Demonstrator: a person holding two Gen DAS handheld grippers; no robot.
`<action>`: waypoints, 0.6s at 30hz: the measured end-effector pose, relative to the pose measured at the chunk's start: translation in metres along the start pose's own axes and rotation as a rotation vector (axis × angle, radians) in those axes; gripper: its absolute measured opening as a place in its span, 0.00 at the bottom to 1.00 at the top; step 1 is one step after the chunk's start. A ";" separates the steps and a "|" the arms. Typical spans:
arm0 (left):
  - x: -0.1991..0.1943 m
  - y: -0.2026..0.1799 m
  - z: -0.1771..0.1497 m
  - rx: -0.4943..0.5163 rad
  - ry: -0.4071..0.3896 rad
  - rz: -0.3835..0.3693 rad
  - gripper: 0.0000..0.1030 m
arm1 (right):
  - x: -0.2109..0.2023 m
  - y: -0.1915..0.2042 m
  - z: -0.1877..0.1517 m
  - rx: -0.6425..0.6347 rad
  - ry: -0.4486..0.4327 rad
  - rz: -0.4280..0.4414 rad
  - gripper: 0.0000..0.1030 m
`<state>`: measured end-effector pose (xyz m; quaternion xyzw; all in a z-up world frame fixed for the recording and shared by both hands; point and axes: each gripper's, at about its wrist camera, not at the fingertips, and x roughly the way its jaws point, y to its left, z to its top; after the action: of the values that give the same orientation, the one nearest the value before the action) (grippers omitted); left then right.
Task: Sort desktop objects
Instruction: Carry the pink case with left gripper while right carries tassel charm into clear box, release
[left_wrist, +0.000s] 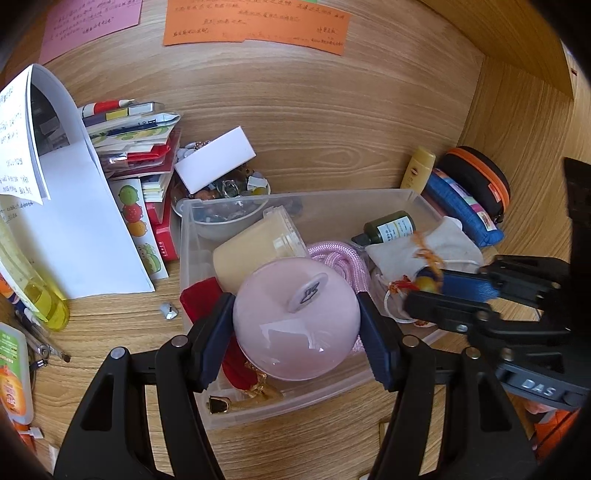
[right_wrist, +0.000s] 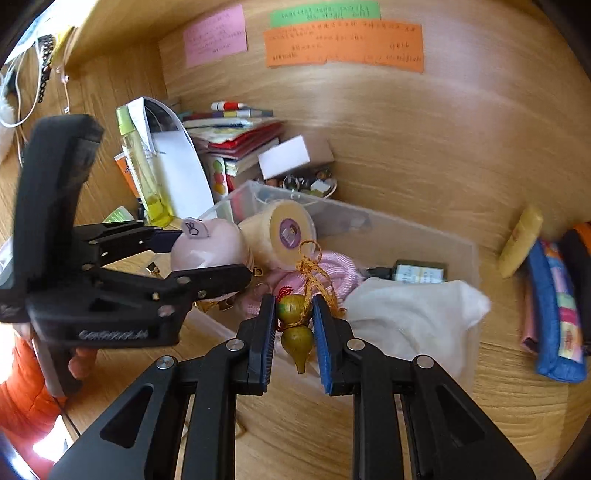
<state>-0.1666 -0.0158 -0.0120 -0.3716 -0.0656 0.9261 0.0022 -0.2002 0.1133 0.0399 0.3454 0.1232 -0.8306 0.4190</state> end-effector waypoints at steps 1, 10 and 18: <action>0.001 -0.001 0.000 0.002 0.003 0.001 0.62 | 0.005 -0.002 0.000 0.014 0.007 0.008 0.17; 0.009 -0.011 -0.003 0.023 0.026 0.027 0.62 | 0.017 -0.006 -0.004 0.041 0.047 0.009 0.18; -0.004 -0.018 -0.008 0.053 -0.013 -0.003 0.62 | 0.004 -0.009 -0.008 0.082 0.032 0.010 0.26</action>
<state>-0.1590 0.0026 -0.0124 -0.3651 -0.0416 0.9300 0.0132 -0.2047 0.1202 0.0304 0.3762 0.0940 -0.8272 0.4066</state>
